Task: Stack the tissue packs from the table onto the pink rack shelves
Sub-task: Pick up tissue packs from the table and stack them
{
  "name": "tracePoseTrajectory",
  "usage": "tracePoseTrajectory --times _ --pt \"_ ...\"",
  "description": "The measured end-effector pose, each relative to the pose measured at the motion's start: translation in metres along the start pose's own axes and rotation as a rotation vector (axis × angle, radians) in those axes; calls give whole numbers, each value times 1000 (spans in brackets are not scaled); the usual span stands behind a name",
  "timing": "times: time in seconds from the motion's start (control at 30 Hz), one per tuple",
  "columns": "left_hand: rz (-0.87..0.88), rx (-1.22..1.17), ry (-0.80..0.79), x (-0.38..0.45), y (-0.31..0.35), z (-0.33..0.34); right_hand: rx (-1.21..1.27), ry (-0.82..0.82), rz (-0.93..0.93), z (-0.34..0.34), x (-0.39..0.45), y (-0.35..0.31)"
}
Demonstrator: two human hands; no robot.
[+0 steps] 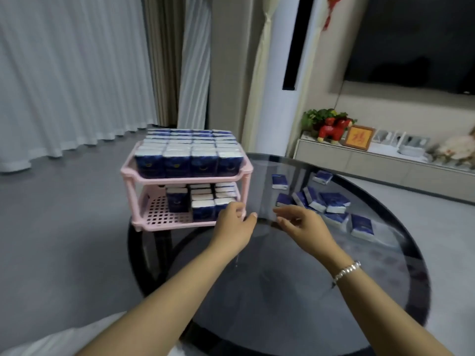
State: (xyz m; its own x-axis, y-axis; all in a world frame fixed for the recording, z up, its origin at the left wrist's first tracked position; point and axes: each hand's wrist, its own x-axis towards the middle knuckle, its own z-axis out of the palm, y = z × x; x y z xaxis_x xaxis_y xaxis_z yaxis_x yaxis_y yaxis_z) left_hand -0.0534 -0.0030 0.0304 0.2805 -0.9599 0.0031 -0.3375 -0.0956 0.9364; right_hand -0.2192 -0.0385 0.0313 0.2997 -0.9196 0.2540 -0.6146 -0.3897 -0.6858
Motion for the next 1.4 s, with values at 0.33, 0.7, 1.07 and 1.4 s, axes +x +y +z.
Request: tracePoseTrajectory --times 0.33,0.7,1.07,1.4 --pt "86 192 -123 78 14 110 -411 284 240 -67 17 125" --pt "143 530 -393 173 22 187 -318 58 561 -78 118 209" --pt "50 388 -515 179 8 168 -168 46 404 -63 115 211" --pt "-33 430 -598 151 11 106 36 11 266 -54 70 174"
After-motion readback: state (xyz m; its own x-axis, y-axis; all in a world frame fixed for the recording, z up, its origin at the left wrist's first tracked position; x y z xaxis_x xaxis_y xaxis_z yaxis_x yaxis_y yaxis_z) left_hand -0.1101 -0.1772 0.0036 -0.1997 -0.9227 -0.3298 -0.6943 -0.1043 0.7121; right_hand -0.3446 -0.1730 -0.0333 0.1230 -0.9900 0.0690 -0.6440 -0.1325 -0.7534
